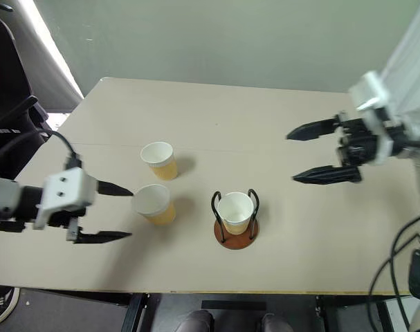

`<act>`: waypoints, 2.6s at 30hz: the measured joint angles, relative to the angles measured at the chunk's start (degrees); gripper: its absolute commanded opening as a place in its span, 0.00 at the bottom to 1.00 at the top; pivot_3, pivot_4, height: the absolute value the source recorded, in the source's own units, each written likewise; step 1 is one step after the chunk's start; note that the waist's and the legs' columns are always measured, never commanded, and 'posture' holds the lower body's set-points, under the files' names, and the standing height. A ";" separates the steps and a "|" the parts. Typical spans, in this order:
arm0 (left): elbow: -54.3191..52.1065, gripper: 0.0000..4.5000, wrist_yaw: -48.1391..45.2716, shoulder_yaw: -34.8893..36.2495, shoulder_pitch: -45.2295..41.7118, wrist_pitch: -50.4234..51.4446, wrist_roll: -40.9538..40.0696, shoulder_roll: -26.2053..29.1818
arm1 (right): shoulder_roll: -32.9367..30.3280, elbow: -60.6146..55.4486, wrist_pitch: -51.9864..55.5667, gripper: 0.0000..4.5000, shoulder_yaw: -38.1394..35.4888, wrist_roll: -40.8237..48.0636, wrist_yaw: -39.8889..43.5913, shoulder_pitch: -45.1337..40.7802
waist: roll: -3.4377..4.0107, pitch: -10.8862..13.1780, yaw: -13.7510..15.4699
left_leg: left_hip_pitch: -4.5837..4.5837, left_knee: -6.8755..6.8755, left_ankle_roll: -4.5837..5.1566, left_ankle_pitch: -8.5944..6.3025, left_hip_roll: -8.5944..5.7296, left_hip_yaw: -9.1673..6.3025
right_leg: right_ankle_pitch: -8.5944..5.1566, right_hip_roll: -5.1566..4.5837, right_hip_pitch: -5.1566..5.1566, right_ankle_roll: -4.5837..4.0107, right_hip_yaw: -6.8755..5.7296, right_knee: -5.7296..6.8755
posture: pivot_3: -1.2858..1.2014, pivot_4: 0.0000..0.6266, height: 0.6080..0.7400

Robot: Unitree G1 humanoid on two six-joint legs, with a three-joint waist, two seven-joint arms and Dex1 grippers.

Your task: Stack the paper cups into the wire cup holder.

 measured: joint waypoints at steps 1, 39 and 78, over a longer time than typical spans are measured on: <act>0.97 1.00 -0.49 -2.55 -2.40 -1.03 1.30 -0.17 | -0.03 -2.71 2.10 0.99 -1.96 2.69 -1.59 1.44 | 0.02 0.01 -0.12 | 0.00 -0.01 -0.02 0.01 0.00 0.03 | 0.00 0.04 -0.04 -0.01 0.00 -0.01 | 0.52 0.24 1.00; 24.60 0.01 -14.41 -16.66 -47.90 -6.73 3.89 -13.19 | -12.07 -19.78 4.19 1.00 -9.75 14.56 -11.19 16.41 | 0.02 0.01 -1.06 | -0.16 0.75 0.76 -0.35 -0.03 -0.17 | 0.19 0.07 -0.01 0.68 0.81 -0.40 | 0.52 0.24 1.00; 34.45 0.05 -14.72 -65.75 -71.62 -36.87 -17.68 -24.38 | -17.92 -26.40 -3.65 1.00 -14.70 6.41 -13.59 25.18 | 0.06 0.03 -0.20 | -0.90 2.01 1.58 -0.79 -0.38 0.24 | 0.47 -0.25 0.05 1.70 1.20 -0.87 | 0.52 0.24 1.00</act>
